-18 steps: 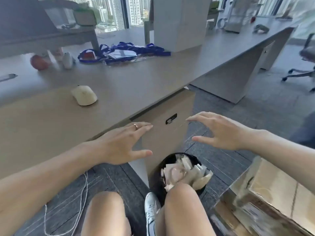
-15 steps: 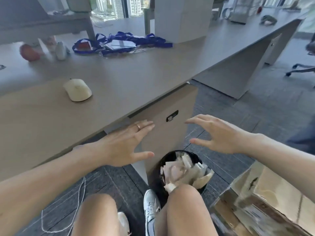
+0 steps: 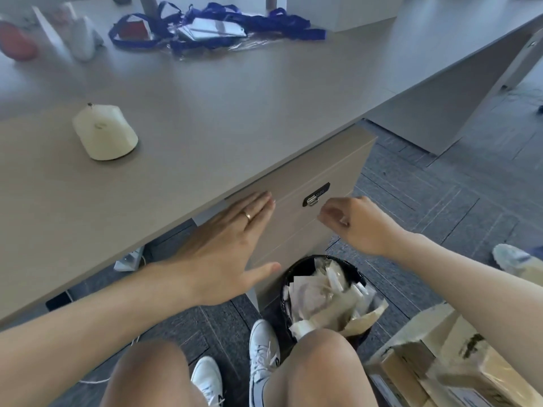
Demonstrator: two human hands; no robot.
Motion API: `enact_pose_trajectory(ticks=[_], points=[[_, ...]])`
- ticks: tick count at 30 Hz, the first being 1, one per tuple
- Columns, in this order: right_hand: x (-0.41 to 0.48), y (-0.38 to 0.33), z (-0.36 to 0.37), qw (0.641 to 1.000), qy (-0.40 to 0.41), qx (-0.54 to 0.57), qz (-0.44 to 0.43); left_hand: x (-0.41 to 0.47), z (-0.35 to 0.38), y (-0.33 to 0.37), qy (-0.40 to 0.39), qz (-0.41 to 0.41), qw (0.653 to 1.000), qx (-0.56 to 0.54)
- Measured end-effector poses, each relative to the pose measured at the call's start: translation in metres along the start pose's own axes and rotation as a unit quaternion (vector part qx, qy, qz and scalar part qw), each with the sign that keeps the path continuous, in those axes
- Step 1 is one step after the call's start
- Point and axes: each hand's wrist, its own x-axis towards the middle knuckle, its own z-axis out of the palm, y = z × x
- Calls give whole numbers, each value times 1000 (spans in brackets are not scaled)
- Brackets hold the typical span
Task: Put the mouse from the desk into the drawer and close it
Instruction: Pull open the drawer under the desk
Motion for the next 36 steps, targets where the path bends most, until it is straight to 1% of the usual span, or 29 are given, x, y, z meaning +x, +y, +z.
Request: enact_pose_trajectory(ticks=[1,2,3,4,5,6,7,9,11,14,18,24,36], points=[[6,-1,3,996,14,68,53,1,0,1,5,-2,1000,-8],[14,-3,8,985,17,135,109,2,-1,1,9,-3,1000,-12],[21,-6,12,965,11,209,159,4,-2,2,14,-5,1000,-15],[27,-12,16,936,3,289,201,5,-3,2,16,-6,1000,-19],[32,-18,20,899,3,371,233,6,-5,2,16,-7,1000,-21],[35,-24,21,863,8,437,255,6,-6,2,12,-8,1000,-21],[36,-28,21,836,13,479,267,6,-7,2,8,-8,1000,-22],[37,-29,19,816,11,512,269,6,-9,2,0,-10,1000,-24],[35,-25,20,813,11,522,258,7,-10,2,-6,-13,999,-28],[32,-25,23,811,38,522,263,7,-9,1,-6,-12,999,-29],[25,-36,20,786,63,551,273,8,-10,3,-10,-23,999,-41],[-26,-15,15,811,60,516,270,8,-12,10,-21,-32,998,-45],[-153,17,1,815,77,488,303,4,-14,26,-46,-76,996,-16]])
